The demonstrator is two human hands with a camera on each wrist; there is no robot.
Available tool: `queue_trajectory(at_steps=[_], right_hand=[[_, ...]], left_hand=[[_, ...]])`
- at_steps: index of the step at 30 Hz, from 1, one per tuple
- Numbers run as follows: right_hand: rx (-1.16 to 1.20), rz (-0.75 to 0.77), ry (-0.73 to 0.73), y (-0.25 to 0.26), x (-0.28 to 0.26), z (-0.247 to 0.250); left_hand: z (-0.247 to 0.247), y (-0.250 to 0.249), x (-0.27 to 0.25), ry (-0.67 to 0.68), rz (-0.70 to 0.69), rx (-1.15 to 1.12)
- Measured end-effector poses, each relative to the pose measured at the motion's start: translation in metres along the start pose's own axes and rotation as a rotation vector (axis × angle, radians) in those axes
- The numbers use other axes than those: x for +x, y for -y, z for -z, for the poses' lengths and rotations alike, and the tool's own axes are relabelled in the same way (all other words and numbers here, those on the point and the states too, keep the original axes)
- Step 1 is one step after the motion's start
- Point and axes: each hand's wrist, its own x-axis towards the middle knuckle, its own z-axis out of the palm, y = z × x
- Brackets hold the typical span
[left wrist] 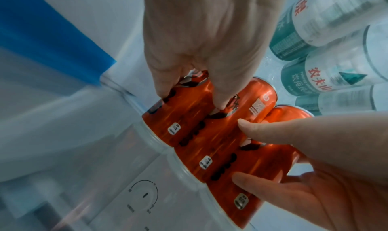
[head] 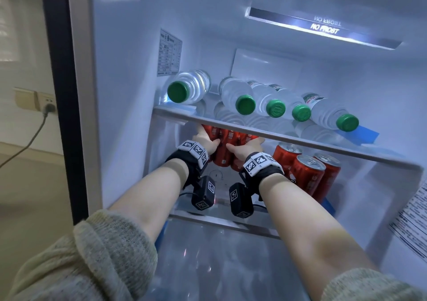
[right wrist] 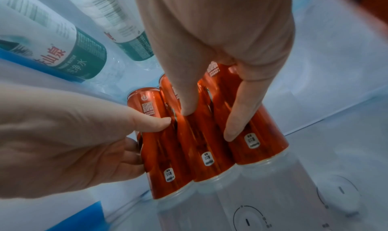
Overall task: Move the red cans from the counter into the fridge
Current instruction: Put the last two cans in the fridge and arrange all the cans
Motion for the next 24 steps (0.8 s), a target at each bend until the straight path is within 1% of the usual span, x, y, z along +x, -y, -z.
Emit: queue_trajectory(at_steps=[6,12,17,20,24], right_hand=[[-0.005,0.042,-0.019,-0.002,0.011,-0.007],[-0.037,0.062,-0.040,-0.003,0.019,-0.014],[-0.035,0.005,-0.041,-0.001,0.020,-0.013],[-0.047,-0.003,-0.040,-0.001,0.020,-0.011],[-0.039,-0.011,-0.036,-0.001,0.021,-0.011]], left_hand=[[-0.009,0.000,0.014,-0.017,0.002,-0.009],[-0.013,0.003,0.027,-0.026,-0.037,0.009],[-0.013,0.005,0.032,-0.037,-0.061,-0.004],[-0.013,0.008,0.035,-0.028,-0.080,-0.036],[-0.014,0.008,0.035,-0.018,-0.052,-0.099]])
